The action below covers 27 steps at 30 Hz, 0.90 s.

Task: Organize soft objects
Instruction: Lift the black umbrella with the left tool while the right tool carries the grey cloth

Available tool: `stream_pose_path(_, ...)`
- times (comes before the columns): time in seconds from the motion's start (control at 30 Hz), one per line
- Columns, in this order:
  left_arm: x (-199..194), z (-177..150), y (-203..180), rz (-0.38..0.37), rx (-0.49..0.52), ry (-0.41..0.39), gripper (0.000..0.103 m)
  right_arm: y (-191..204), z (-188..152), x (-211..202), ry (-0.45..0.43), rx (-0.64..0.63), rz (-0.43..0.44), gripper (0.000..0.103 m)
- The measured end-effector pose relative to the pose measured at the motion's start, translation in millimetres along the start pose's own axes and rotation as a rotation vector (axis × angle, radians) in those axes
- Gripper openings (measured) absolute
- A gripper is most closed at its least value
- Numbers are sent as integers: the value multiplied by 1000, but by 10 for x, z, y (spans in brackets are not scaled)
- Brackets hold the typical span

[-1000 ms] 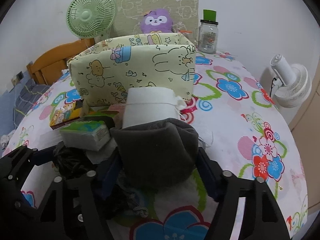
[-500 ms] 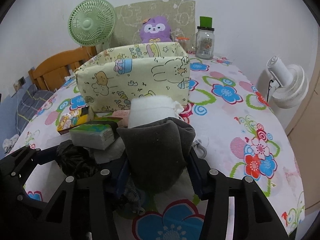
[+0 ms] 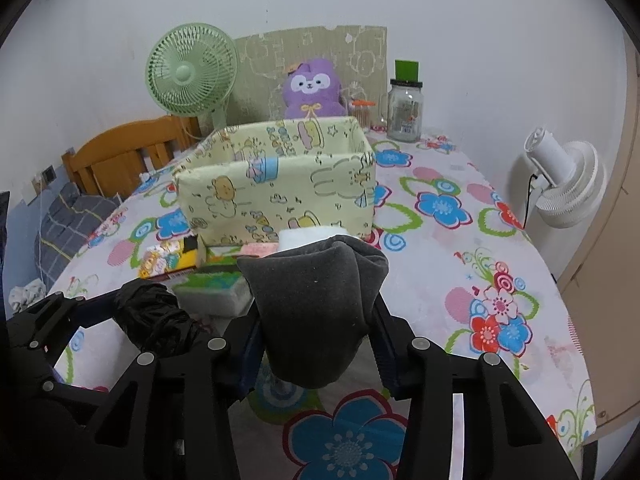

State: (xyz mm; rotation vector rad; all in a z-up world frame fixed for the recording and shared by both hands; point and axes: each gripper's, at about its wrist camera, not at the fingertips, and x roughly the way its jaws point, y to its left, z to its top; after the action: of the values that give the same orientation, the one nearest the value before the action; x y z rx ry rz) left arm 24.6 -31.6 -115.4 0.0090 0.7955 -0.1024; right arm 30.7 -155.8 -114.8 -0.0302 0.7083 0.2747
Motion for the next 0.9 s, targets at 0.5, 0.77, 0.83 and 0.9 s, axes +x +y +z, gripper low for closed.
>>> stream_pose_path(0.5,-209,363,-36,20,6,-116,92,-21,337,-229,-73,10,-35,50)
stream_pose_path(0.77,-264,614,-11,3,11,-151,92,-73,583,-283,-107,19,-30,50)
stream_pose_path(0.83,-276,670,-3,5,13,-156,92,-66,638,-298,-118,18,-27,50)
stream_pose_path(0.9,-283,716,2,3,13,-158,92,-58,692,-299,-126,13,-27,50)
